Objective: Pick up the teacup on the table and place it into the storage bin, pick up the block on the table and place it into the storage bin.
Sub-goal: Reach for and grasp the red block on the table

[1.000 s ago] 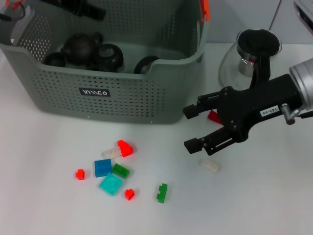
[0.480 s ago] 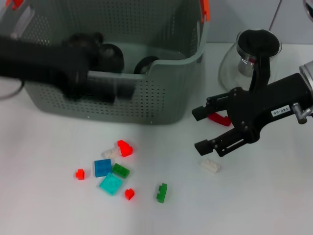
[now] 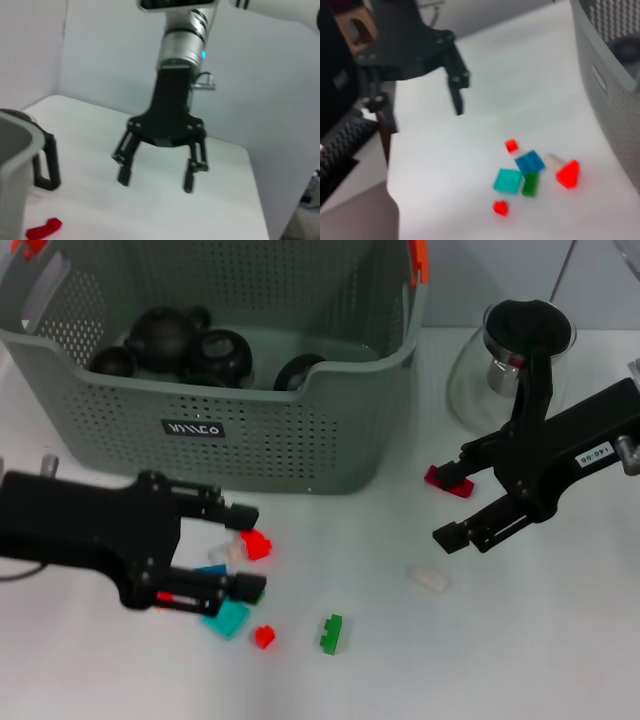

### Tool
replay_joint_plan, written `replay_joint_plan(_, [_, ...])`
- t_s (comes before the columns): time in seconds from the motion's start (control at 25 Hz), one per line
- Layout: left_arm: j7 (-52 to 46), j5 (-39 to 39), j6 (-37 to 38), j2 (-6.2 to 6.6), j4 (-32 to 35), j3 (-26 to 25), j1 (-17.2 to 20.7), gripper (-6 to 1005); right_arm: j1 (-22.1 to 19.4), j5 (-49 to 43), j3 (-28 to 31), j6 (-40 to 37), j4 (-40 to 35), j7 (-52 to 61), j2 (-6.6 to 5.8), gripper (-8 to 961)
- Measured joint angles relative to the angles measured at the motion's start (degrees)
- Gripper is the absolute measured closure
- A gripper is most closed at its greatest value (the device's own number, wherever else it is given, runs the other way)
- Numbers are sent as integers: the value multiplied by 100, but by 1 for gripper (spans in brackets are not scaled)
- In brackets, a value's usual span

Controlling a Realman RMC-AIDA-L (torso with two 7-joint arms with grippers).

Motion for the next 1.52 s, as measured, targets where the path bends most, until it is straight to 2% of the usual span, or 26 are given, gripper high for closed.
replay_joint_plan(0.16, [636, 30, 27, 160, 942, 36, 11, 293, 255, -638, -26, 107, -99, 334, 87, 12])
replay_joint_plan(0.36, [1296, 45, 4, 303, 1754, 41, -42, 293, 572, -1372, -144, 489, -92, 635, 241, 13])
replay_joint_plan(0.6, [1708, 69, -75, 355, 2176, 15, -49, 293, 735, -1903, -646, 1142, -51, 1020, 450, 13])
replay_joint_plan(0.76, [1800, 152, -220, 361, 2294, 43, -58, 293, 819, -2230, -855, 1476, -33, 1316, 536, 12])
replay_joint_plan(1.0, [1861, 278, -349, 394, 2552, 17, -188, 293, 853, -2446, -988, 1918, 96, 1788, 563, 12])
replay_joint_plan(1.16, [1864, 283, -424, 437, 2696, 22, -265, 293, 939, -2719, -1036, 2378, 516, 2032, 591, 12])
replay_joint_plan(1.52, [1867, 286, -505, 440, 2734, 8, -316, 292, 973, -2784, -1060, 3121, 1091, 2283, 605, 13])
